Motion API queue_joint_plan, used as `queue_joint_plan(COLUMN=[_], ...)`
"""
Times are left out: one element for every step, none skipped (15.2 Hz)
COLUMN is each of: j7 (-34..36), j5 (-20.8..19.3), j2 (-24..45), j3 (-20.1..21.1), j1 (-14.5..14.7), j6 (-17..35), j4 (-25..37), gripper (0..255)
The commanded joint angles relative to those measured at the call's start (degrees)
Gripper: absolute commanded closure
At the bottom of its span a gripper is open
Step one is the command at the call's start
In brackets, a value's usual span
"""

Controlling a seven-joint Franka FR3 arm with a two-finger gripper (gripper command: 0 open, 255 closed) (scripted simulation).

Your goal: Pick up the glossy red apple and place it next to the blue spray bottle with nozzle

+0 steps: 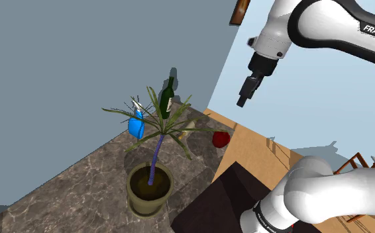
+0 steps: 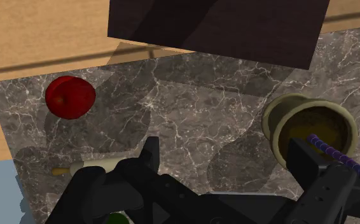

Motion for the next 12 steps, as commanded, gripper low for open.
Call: queue_joint_plan(j7=[0.00,-1.74,-3.46,-5.20,-6.94,-8.68,-10.42,-12.19,-13.97,-15.76,-17.56,-19.40], j5=[0.00,-0.66,-1.36,-2.09,-2.83,-3.62,-4.44,-5.27,-6.13,-6.99,-7.87,-8.75], j2=[0.00,-1.28,-2.48,-3.57,-4.57,-5.46,-6.24,-6.89,-7.42,-7.81,-8.06,-8.16], j3=[0.00,-1.23,-2.51,-3.82,-5.17,-6.57,-8.02,-9.51,-11.05,-12.64,-14.28,-15.96], j1=[0.00,-0.09,-0.20,-0.34,-0.53,-0.73,-0.94,-1.21,-1.48,-1.77,-2.07,-2.39], j6=[0.00,1.52,3.05,4.59,6.15,7.73,9.33,10.96,12.63,14.33,16.07,17.85], j4=[0.00,-2.15,-4.21,-6.19,-8.09,-9.89,-11.61,-13.23,-14.76,-16.20,-17.53,-18.76], gripper=[0,0,0,0,0,0,0,0,0,0,0,0])
